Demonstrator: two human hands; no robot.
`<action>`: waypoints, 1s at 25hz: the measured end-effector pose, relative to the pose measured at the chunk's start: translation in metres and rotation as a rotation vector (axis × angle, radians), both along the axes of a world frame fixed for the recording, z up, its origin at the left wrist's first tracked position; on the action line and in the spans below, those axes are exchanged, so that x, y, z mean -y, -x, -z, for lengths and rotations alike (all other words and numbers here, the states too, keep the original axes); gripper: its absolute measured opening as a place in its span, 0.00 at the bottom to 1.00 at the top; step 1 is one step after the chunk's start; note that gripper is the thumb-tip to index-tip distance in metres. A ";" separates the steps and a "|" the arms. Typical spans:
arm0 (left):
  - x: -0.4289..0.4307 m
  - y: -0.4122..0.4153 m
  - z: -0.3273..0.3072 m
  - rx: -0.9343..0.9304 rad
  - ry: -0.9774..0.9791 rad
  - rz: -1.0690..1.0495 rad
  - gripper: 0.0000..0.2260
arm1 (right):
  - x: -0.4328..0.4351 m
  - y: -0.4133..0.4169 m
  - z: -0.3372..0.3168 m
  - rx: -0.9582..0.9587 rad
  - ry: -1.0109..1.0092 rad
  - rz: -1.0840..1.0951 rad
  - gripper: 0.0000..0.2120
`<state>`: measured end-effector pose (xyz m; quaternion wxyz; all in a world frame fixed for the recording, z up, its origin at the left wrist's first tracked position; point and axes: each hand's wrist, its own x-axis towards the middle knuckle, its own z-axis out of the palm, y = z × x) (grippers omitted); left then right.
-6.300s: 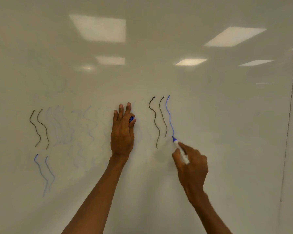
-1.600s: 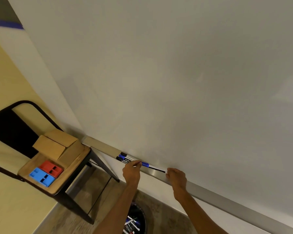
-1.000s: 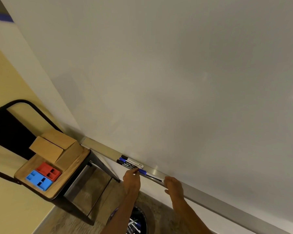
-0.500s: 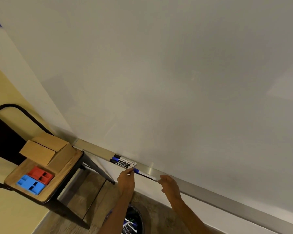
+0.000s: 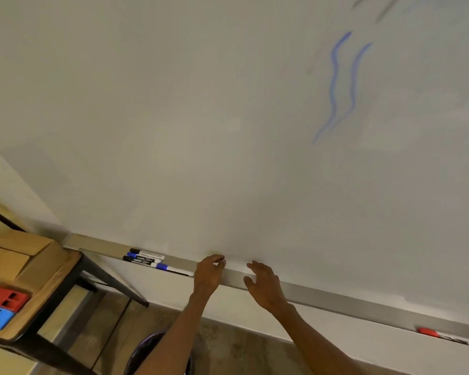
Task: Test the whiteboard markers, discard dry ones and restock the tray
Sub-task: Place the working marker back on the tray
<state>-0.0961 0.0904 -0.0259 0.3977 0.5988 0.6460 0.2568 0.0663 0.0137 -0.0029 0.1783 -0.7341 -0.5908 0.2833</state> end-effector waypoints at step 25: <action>0.263 -0.482 0.030 0.016 0.325 0.310 0.09 | 0.289 -0.481 0.033 -0.104 0.174 0.624 0.24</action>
